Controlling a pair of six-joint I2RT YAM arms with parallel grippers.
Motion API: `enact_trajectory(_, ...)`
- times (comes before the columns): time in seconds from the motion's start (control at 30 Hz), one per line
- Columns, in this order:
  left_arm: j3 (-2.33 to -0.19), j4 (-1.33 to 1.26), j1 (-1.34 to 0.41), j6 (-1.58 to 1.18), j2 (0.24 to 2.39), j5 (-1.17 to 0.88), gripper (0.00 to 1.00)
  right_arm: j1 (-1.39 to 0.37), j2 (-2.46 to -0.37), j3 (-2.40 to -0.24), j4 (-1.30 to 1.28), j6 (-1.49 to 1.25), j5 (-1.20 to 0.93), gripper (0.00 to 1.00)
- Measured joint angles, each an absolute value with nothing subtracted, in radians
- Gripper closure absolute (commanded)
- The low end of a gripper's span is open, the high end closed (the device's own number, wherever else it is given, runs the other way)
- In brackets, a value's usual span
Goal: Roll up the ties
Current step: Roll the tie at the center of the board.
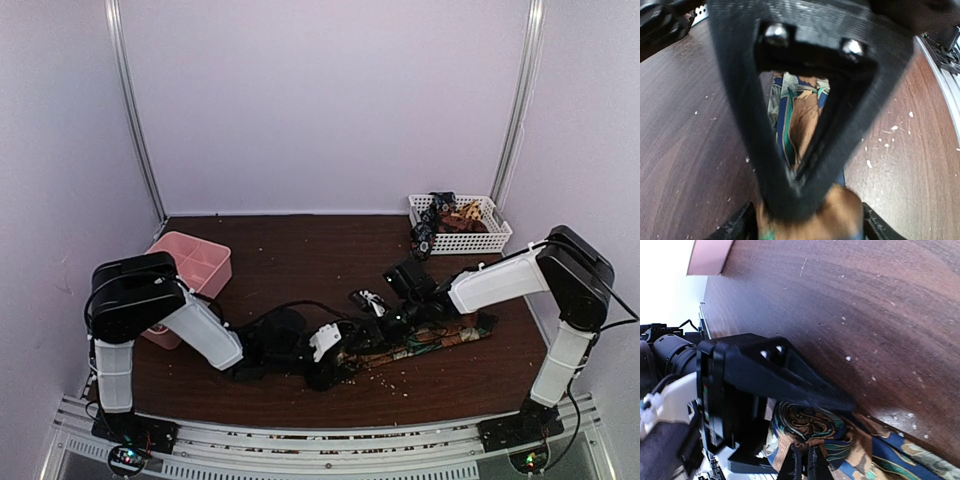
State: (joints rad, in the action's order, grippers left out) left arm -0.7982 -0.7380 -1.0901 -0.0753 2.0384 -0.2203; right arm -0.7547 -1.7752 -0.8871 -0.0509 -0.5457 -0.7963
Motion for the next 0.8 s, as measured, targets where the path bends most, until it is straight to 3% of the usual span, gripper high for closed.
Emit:
enact_trajectory(0.3,-0.770,-0.810,-1.093,-0.102,2.041,-0.190,0.23,-0.692,-1.773,-0.817,0.006,-0.489,-0.819,1.00)
enact_trajectory(0.6,-0.853,-0.889,-1.113,-0.167,2.140,-0.168,0.27,-0.662,-1.745,-0.714,0.106,-0.494,-0.810,1.00)
enact_trajectory(0.67,-0.871,-0.905,-1.115,-0.184,2.159,-0.169,0.32,-0.662,-1.741,-0.702,0.125,-0.502,-0.807,1.00)
enact_trajectory(0.8,-0.896,-0.912,-1.116,-0.207,2.177,-0.178,0.58,-0.662,-1.740,-0.693,0.152,-0.515,-0.806,1.00)
